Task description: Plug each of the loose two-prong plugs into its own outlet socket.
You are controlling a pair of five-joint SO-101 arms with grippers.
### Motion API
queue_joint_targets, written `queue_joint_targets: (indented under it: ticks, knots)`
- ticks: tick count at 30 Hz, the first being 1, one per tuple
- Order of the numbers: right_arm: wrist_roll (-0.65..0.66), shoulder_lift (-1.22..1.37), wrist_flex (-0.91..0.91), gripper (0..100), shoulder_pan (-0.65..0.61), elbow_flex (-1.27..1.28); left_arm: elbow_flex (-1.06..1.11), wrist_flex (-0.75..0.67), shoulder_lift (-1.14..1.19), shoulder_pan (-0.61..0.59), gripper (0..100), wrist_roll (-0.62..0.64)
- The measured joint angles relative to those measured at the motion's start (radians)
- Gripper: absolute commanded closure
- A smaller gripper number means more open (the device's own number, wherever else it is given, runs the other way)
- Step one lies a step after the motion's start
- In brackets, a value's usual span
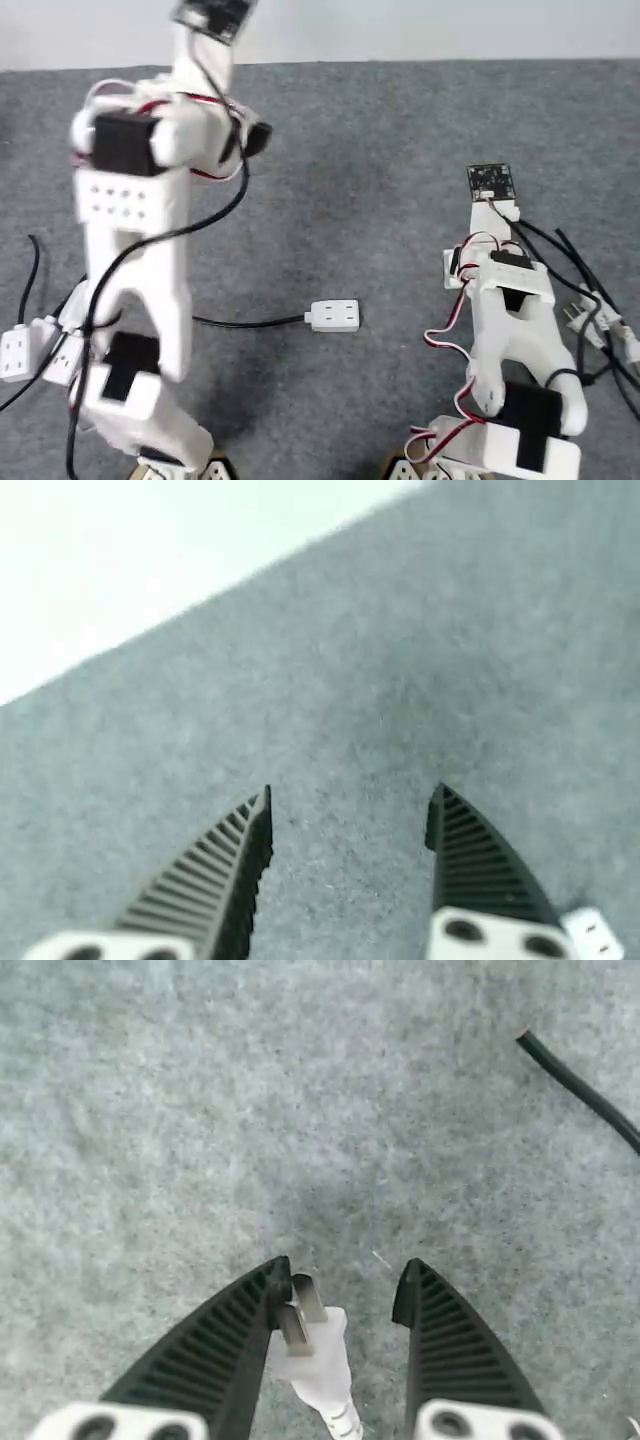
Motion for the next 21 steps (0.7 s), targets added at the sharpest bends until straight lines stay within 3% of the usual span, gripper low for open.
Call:
queue_joint_targets:
  ticks: [5, 10, 16, 21]
  knots:
    - [0.037, 0.0, 0.107, 81.8, 0.0, -0.054, 0.124, 0.003, -0.224, -0.04, 77, -0.018]
    - [0.097, 0.0, 0.336, 81.8, -0.029, -0.213, 0.364, -0.025, -0.376, -0.178, 77, 0.006]
    - [0.207, 0.0, 0.684, 81.8, -0.034, -0.512, 0.781, -0.215, -0.408, -0.416, 77, 0.075]
    - [0.279, 0.006, 0.891, 81.8, -0.031, -0.675, 1.145, -0.434, -0.408, -0.471, 77, 0.081]
